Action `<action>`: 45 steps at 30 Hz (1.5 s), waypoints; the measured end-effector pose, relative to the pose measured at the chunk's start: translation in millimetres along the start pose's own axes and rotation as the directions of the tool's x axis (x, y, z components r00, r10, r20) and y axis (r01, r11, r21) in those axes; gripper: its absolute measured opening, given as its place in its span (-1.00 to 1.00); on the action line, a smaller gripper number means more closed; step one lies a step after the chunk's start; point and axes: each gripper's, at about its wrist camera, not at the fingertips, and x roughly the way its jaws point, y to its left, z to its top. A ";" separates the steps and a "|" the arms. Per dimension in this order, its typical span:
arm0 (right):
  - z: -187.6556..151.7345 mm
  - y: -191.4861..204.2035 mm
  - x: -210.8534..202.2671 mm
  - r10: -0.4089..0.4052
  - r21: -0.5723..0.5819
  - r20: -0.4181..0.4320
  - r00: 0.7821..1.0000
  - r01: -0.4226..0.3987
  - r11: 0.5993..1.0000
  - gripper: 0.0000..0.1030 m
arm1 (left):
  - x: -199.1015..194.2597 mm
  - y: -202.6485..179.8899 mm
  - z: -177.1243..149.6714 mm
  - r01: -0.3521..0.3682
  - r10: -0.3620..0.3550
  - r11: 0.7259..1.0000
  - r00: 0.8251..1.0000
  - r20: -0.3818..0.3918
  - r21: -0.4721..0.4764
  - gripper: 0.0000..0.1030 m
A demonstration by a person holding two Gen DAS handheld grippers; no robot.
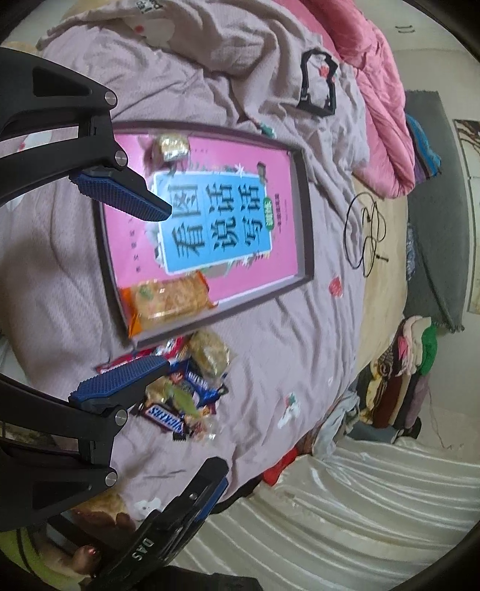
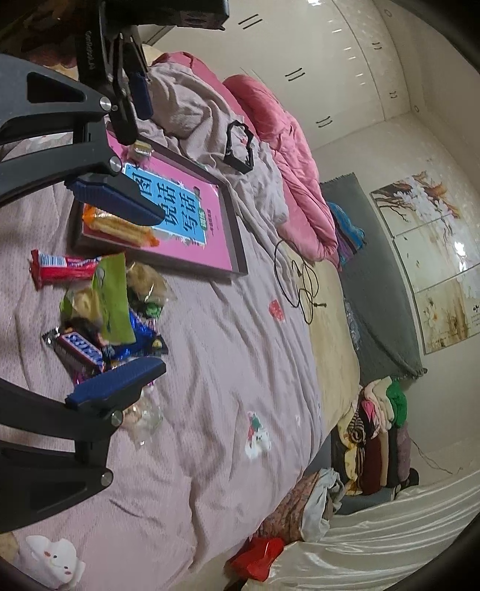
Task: Organize snacks
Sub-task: 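Move both grippers back toward the snack pile, then grasp the red candy bar with the left gripper while the right grasps the yellow-green snack bag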
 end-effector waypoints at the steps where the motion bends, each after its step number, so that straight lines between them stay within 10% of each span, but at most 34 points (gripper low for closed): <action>1: -0.4 -3.4 -0.9 -0.004 0.006 -0.002 1.000 0.004 1.000 0.42 | 0.6 -4.4 -0.6 0.003 -0.003 1.000 1.000 -0.004 0.008 0.49; 22: -18.4 -34.7 -5.9 -0.035 0.021 -0.054 0.998 0.036 0.999 0.43 | 25.7 -51.4 -23.0 0.108 -0.101 0.993 0.984 -0.144 0.039 0.48; 45: -50.1 -20.5 32.0 0.101 -0.031 -0.238 0.966 -0.111 0.993 0.42 | 62.5 -65.3 -44.6 0.125 -0.112 0.991 0.968 -0.224 0.047 -0.02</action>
